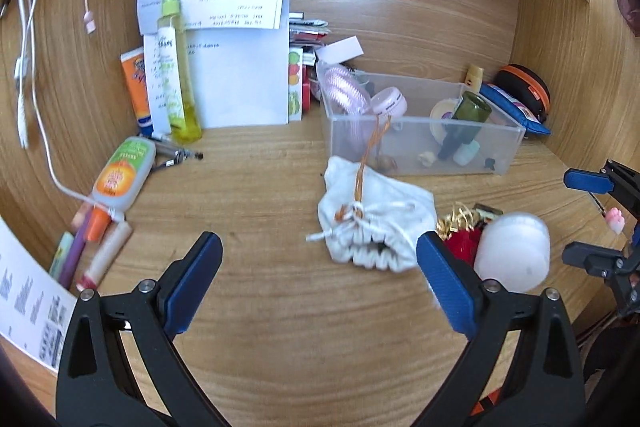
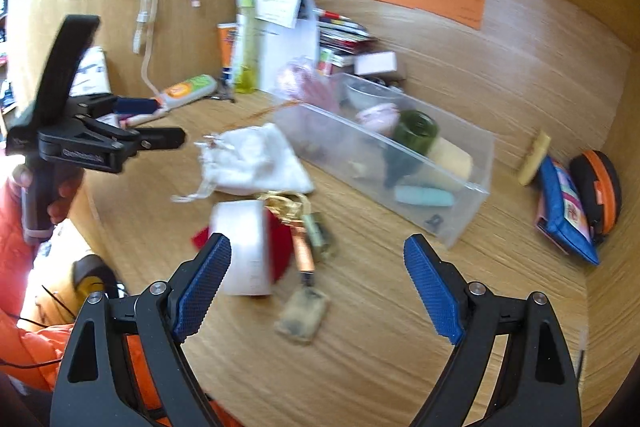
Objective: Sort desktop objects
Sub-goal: 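Withdraw the left tool and move the right tool to the white tape roll, then grasp the white drawstring pouch with the left tool while the right tool grasps the white tape roll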
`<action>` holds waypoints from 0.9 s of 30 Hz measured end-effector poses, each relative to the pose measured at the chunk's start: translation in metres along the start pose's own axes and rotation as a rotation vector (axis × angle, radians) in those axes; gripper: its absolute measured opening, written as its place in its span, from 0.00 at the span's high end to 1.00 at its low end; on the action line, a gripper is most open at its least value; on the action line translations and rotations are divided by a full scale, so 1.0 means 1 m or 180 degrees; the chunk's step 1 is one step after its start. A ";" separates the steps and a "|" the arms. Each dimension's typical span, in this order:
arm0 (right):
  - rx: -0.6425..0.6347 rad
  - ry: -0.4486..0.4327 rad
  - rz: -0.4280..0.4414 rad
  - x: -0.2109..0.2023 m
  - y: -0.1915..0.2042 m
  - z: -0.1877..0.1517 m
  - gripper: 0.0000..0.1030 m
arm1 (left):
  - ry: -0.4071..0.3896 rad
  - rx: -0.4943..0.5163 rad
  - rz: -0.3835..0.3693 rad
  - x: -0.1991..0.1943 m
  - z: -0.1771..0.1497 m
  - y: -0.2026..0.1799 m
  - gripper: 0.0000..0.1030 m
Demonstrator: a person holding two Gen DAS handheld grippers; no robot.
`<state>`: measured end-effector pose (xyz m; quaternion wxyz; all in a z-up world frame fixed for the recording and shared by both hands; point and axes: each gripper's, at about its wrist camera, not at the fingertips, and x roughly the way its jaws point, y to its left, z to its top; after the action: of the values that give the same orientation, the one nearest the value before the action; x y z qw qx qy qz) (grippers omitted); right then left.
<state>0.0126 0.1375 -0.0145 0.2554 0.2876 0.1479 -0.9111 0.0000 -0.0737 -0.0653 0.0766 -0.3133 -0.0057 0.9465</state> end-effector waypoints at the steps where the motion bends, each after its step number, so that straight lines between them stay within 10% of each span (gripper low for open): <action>1: -0.0023 -0.0002 0.0054 0.001 0.004 0.000 0.16 | 0.0012 -0.0019 -0.0015 0.000 -0.002 0.000 0.04; 8: -0.0123 0.0168 0.0093 0.030 0.022 0.000 0.19 | 0.0215 0.0045 -0.0137 0.014 -0.005 -0.006 0.04; 19: -0.0072 0.0383 0.0369 0.062 0.019 -0.001 0.73 | 0.0640 0.0250 -0.0349 0.047 0.009 -0.022 0.04; 27: 0.0013 0.0302 0.0455 0.056 0.011 -0.002 0.74 | 0.0920 0.0427 -0.0280 0.073 0.014 -0.038 0.04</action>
<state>-0.0201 0.1081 -0.0509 0.3119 0.3408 0.1371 -0.8762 -0.0609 -0.0251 -0.0954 0.1388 -0.4398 0.0549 0.8856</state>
